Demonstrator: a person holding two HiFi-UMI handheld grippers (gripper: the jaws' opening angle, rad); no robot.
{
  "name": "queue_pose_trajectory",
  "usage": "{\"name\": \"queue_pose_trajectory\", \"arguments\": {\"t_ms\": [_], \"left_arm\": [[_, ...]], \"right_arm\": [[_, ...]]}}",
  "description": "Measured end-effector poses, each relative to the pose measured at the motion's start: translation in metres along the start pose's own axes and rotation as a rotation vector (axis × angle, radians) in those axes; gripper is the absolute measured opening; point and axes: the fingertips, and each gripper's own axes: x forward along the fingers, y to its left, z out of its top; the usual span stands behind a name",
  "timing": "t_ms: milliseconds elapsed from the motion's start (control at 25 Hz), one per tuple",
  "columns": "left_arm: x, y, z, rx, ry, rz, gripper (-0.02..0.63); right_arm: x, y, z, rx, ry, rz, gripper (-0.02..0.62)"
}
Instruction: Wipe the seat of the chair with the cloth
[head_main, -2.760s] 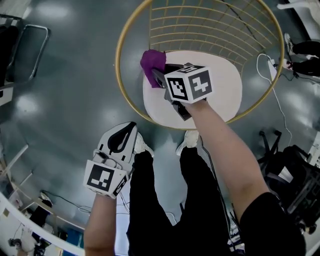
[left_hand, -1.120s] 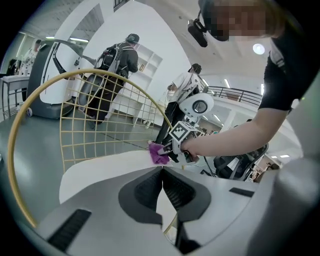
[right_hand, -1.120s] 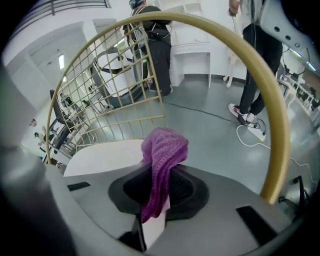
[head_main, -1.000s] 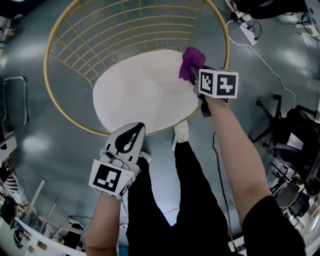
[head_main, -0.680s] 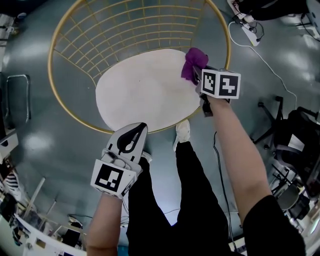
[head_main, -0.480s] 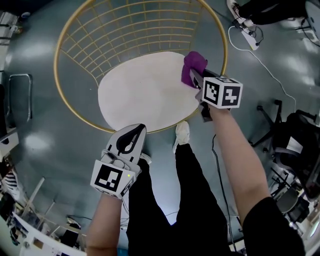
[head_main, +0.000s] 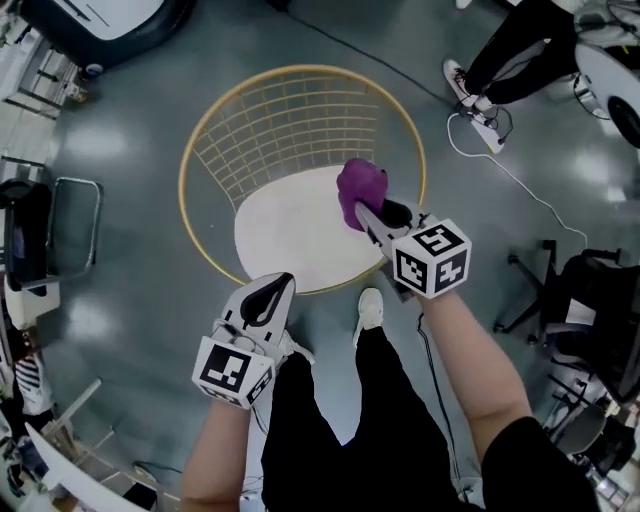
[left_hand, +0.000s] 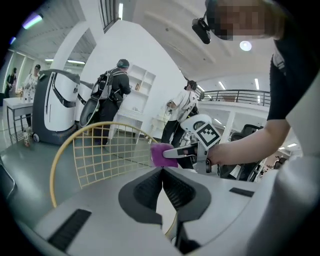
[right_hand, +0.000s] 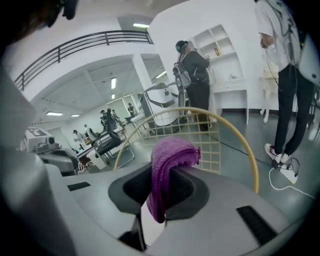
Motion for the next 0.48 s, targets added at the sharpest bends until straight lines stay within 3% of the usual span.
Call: {"name": "queue_pose_trajectory", "arguments": {"t_ms": [240,480], "left_arm": [[-0.063,-0.028,0.057,0.052,-0.063,0.049,0.017],[-0.128,-0.067,0.105,0.080,-0.148,0.074,0.017]], "right_arm": [[-0.068,0.082,0.063,-0.136,-0.087,0.076,0.071],[-0.139,0.143,0.097,-0.176,-0.170,0.102,0.071]]}}
